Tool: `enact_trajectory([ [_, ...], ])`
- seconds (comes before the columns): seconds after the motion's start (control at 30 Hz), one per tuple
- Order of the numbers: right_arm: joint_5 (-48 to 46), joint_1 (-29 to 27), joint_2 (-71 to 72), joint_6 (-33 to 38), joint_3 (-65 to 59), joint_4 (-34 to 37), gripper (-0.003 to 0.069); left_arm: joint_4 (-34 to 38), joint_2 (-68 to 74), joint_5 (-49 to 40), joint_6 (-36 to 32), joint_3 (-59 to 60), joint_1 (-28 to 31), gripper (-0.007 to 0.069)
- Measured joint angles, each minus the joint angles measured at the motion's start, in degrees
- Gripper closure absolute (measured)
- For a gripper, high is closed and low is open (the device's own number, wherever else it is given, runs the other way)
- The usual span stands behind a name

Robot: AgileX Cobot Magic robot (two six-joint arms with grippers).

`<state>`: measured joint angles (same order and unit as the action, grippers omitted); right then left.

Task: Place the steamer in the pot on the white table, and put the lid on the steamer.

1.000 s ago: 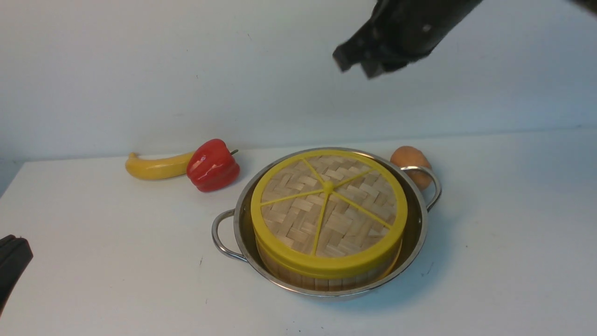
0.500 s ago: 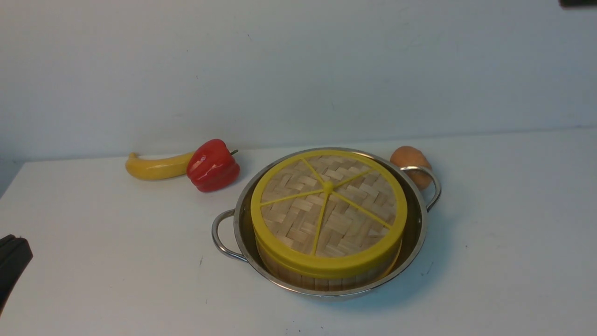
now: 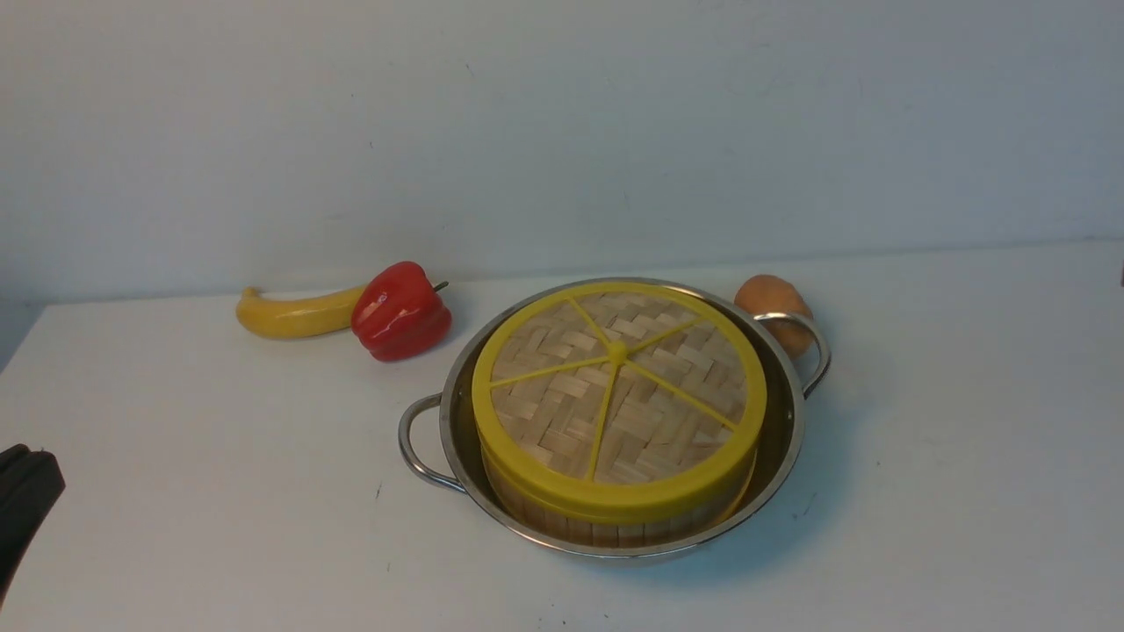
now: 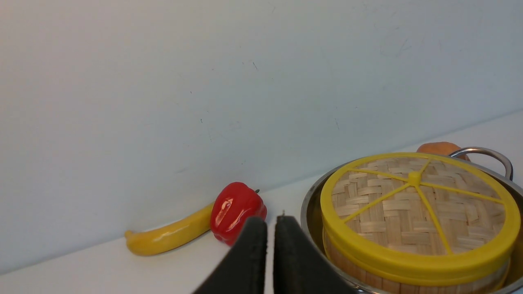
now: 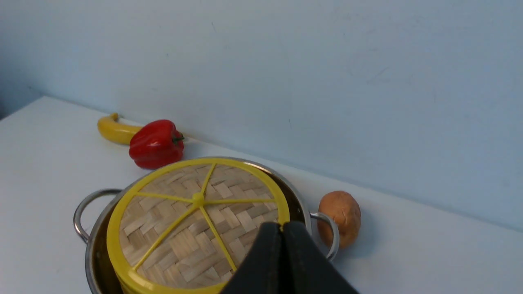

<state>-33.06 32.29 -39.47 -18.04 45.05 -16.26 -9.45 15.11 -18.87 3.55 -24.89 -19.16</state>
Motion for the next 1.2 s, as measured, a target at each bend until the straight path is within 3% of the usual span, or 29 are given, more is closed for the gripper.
enact_trajectory([
  [0.43, 0.42, 0.0, 0.06, -0.28, -0.05, -0.15, 0.0638, 0.0, 0.0, 0.0, 0.0, 0.0, 0.0, 0.0594],
  [0.57, 0.69, -1.59, 0.82, -0.21, -0.54, -3.6, 0.0622, 0.0, 0.0, -0.06, 0.0, 0.0, 0.0, 0.0594],
  [0.7, 1.27, -7.25, 3.26, -0.1, -3.72, -5.74, 0.0614, 0.0, 0.0, -0.06, -0.01, 0.0, 0.0, 0.0589],
  [0.8, 2.77, -16.13, 8.09, -0.65, -11.13, -6.28, 0.0603, 0.0, 0.0, -0.06, -0.06, 0.0, 0.0, 0.0582],
  [0.93, 10.43, -23.62, 15.14, -0.95, -22.23, -6.33, 0.0593, 0.0, 0.0, -0.06, -0.06, 0.0, 0.0, 0.0573],
  [1.2, 25.48, -30.8, 26.28, -1.62, -40.76, -6.33, 0.0571, 0.0, 0.0, -0.06, -0.06, 0.0, 0.0, 0.0573],
])
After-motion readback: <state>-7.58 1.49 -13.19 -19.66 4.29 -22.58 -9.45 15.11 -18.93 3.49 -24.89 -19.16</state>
